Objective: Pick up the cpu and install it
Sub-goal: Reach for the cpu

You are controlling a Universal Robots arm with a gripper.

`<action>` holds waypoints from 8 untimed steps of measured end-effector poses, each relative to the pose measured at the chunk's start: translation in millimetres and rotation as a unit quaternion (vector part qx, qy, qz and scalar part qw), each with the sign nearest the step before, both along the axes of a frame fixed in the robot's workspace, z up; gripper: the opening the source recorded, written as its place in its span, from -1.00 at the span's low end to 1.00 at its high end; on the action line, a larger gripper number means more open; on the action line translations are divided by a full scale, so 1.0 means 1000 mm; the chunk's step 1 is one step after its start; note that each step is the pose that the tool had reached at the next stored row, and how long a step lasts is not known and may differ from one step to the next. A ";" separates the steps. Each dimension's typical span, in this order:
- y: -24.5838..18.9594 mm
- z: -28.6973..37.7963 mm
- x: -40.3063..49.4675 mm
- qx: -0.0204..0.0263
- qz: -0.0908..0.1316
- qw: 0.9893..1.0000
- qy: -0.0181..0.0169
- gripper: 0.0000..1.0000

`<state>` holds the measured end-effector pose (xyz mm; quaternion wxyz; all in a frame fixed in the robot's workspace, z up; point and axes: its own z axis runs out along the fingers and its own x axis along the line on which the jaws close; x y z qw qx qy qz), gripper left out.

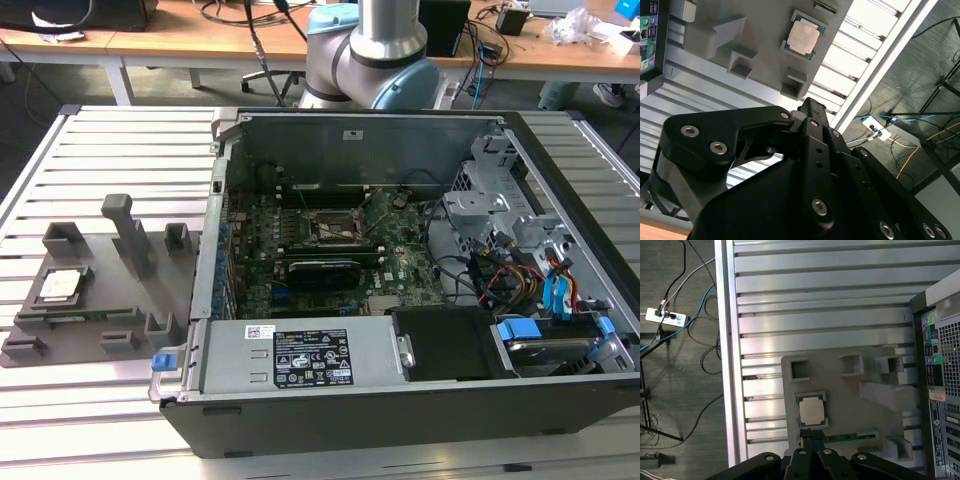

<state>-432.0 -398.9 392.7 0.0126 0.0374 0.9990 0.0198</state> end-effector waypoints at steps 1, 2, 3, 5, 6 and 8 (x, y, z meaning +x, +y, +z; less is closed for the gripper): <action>0.0000 0.0000 -0.0015 0.000 0.000 1.000 0.000 -0.79; 0.0000 0.0000 -0.0024 0.000 0.000 1.000 0.000 -0.79; 0.0000 0.0000 -0.0038 0.000 0.000 1.000 0.000 -0.79; 0.0000 0.0000 -0.0057 0.000 0.000 1.000 0.000 -0.79; 0.0000 0.0000 -0.0058 0.000 0.000 1.000 0.000 -0.79; 0.0000 0.0000 -0.0059 0.000 0.000 1.000 0.000 -0.79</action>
